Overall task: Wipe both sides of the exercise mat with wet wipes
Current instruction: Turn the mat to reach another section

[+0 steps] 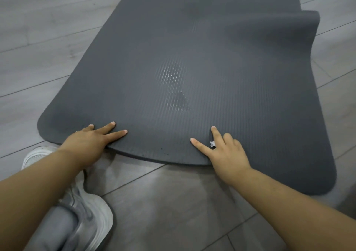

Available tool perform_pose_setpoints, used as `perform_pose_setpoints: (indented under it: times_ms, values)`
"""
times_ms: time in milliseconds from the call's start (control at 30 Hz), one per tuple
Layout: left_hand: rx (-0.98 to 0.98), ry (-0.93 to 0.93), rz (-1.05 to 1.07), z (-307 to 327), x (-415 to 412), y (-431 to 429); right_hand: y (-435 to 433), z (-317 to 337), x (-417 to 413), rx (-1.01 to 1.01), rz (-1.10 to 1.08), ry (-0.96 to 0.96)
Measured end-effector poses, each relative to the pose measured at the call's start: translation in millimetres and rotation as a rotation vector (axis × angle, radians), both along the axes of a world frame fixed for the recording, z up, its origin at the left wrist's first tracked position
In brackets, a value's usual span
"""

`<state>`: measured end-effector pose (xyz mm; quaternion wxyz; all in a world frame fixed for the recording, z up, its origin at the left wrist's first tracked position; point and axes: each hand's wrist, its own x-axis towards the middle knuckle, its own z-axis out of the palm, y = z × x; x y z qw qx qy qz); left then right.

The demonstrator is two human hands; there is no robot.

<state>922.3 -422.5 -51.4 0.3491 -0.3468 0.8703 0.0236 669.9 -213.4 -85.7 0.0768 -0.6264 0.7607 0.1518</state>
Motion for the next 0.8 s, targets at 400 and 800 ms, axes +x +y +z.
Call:
perform_pose_setpoints:
  times_ms: [400,800]
  values:
    - [0.113,0.071,-0.072,14,-66,81,41,19,-86,-0.023,-0.36,0.072]
    - [0.323,0.225,-0.274,4,-116,132,93,24,-133,-0.475,-0.773,-0.599]
